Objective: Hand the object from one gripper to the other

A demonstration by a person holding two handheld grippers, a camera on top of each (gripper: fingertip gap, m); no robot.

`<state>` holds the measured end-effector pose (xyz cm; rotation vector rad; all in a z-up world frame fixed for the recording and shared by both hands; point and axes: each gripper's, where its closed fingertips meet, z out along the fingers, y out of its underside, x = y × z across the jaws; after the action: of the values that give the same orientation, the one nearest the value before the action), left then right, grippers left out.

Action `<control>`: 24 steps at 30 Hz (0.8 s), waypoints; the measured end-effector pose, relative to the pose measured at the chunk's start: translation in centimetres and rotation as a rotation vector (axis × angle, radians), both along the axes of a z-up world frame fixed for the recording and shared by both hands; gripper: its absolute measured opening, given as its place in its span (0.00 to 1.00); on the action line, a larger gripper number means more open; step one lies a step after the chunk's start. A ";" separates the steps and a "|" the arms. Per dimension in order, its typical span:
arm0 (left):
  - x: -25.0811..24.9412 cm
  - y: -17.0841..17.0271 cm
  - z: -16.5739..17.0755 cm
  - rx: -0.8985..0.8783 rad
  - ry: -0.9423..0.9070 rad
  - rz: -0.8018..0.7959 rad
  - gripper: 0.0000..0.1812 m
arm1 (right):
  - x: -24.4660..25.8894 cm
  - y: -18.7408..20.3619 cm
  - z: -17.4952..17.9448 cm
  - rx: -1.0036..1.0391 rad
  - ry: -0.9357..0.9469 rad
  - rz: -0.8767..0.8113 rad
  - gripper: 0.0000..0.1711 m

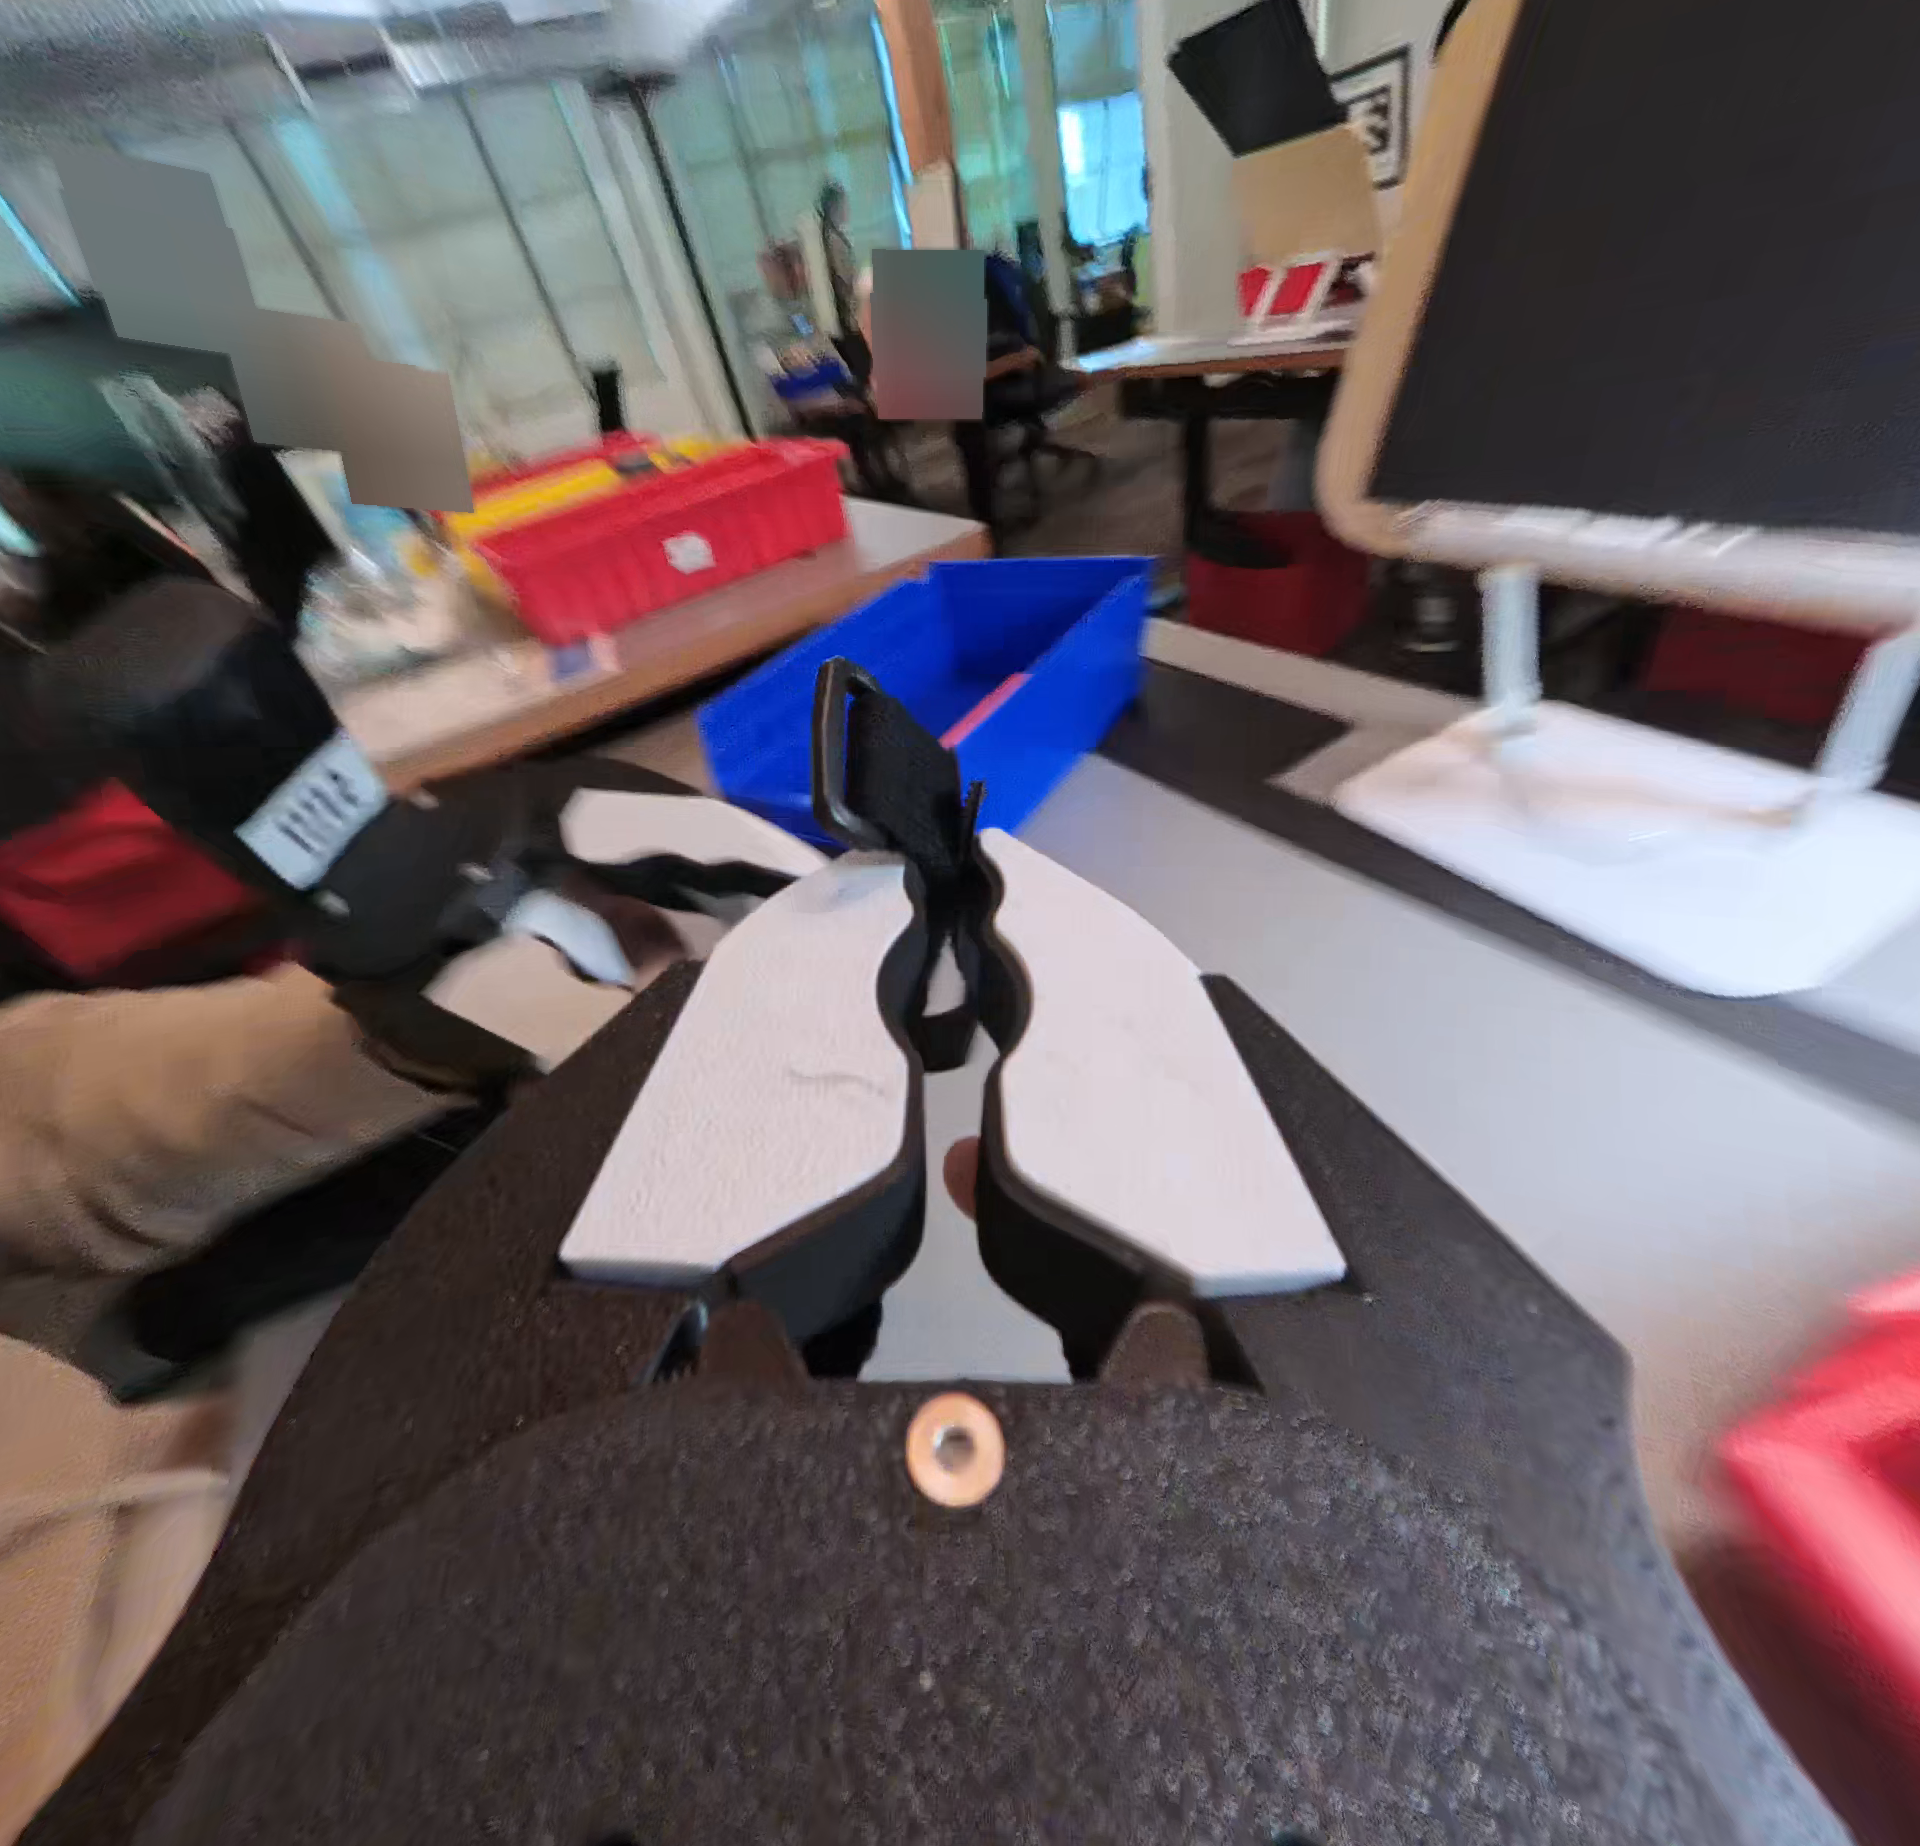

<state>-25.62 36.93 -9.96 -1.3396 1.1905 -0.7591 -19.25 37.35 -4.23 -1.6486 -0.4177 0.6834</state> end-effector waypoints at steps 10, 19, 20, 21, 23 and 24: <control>-2.9 4.8 -3.1 -0.216 -0.005 0.027 0.21 | 27.2 11.8 10.2 0.287 -0.562 -0.621 0.02; -2.6 4.9 -4.2 -0.217 0.033 0.007 0.21 | 34.1 7.5 -9.7 -0.485 -0.376 -0.519 0.25; -2.5 5.0 -4.4 -0.223 0.040 0.006 0.21 | 33.4 6.4 -8.8 -0.484 -0.348 -0.467 0.28; -2.4 5.1 -4.7 -0.227 0.049 0.004 0.21 | 32.6 5.2 -7.8 -0.466 -0.334 -0.410 0.28; -2.2 5.0 -5.1 -0.234 0.062 -0.001 0.21 | 31.6 2.6 -6.6 -0.456 -0.383 -0.344 0.31; -2.1 5.0 -5.2 -0.236 0.065 -0.003 0.21 | 31.4 1.6 -5.9 -0.424 -0.420 -0.350 0.31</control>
<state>-27.74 41.93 -15.15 -1.5668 1.1811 -0.8844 12.19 38.94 -10.16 -2.2125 -0.2772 0.1606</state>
